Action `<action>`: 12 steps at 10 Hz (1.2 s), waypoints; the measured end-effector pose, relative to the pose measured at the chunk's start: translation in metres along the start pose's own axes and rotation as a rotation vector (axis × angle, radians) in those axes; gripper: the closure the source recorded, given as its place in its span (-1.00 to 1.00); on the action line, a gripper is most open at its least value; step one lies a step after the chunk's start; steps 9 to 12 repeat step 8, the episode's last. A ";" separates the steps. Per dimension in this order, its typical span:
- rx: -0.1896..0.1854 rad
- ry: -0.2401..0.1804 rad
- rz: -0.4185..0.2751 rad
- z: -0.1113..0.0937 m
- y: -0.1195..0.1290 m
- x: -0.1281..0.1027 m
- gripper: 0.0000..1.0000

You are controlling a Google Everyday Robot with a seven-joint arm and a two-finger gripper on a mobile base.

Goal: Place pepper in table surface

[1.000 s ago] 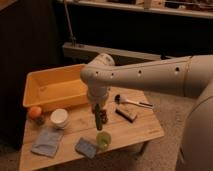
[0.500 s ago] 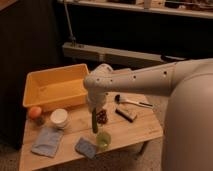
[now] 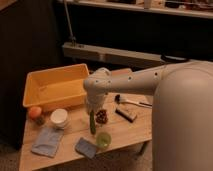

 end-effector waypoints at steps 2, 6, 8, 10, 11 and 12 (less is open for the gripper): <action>-0.121 0.026 -0.046 0.006 0.013 0.003 -0.30; -0.128 0.109 -0.138 0.022 0.043 0.007 -0.60; -0.118 0.133 -0.165 0.026 0.046 0.009 -0.60; -0.118 0.133 -0.165 0.026 0.046 0.009 -0.60; -0.118 0.133 -0.165 0.026 0.046 0.009 -0.60; -0.118 0.133 -0.165 0.026 0.046 0.009 -0.60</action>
